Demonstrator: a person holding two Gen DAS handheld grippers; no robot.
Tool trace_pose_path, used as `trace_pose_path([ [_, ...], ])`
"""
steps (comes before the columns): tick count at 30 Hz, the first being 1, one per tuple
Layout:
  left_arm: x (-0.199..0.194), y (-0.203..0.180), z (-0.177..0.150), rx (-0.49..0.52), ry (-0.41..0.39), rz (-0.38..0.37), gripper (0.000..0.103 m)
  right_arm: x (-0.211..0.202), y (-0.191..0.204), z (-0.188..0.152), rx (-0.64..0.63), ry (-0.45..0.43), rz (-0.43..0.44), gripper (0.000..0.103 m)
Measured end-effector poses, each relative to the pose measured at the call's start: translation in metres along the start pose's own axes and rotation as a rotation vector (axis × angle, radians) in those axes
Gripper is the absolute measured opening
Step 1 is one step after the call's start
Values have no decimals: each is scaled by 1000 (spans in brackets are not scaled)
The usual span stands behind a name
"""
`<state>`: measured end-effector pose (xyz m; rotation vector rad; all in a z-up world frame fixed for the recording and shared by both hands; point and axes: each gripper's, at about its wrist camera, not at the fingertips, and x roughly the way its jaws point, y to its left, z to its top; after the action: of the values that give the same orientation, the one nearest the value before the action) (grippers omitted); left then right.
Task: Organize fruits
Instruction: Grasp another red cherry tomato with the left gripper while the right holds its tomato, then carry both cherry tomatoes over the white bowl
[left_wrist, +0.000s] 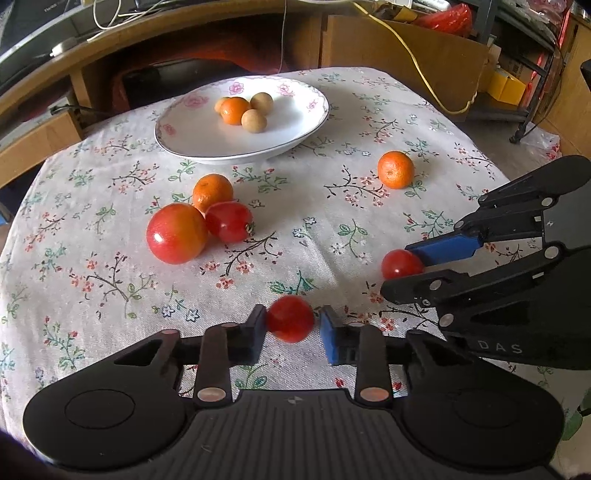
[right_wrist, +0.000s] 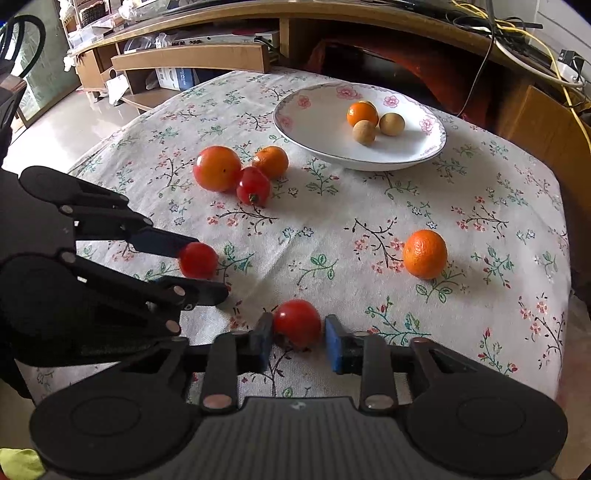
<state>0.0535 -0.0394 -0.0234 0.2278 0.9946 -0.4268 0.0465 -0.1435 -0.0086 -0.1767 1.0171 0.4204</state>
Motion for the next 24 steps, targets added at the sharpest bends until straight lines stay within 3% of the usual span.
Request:
trace_pose_path([
  [8,0,0,3,-3,3,3,34,0,-5,3,33,-4,7,26],
  [24,-12,10,31,-76,-68,1,34,-13,-10,24,78,-79,13,26],
])
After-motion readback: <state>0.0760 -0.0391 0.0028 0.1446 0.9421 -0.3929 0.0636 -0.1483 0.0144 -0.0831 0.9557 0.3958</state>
